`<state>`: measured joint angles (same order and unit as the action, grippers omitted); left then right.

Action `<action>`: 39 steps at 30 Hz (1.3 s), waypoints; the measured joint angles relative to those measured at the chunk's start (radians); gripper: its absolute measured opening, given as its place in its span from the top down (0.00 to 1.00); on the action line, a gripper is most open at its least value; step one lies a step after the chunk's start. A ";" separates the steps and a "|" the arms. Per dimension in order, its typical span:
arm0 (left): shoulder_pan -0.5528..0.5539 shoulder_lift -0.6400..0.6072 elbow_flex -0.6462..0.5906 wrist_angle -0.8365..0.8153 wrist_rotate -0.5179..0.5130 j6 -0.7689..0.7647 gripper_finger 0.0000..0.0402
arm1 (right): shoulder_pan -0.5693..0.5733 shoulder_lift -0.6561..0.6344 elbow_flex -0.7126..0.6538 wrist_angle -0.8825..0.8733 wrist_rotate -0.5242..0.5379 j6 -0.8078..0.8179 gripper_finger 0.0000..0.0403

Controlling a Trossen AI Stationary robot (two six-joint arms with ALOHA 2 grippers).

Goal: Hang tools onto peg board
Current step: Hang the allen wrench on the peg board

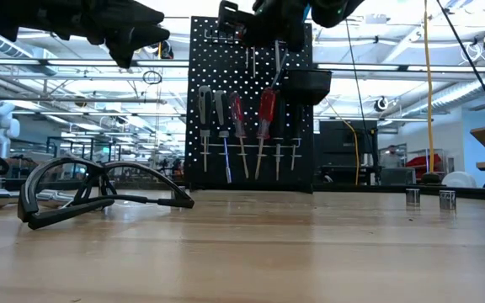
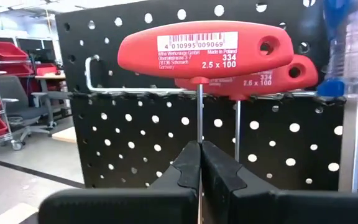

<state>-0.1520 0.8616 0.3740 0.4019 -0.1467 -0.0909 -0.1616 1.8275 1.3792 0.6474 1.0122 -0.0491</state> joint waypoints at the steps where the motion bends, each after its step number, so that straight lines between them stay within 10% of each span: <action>1: 0.000 0.000 0.000 0.000 0.000 0.002 0.62 | -0.004 0.000 0.000 0.001 -0.002 0.000 1.00; 39: 0.000 0.000 0.000 -0.001 -0.015 0.027 0.62 | -0.057 0.052 -0.002 0.009 -0.067 -0.066 0.88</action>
<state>-0.1519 0.8617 0.3740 0.4006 -0.1615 -0.0635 -0.2184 1.8796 1.3777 0.6569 0.9452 -0.1154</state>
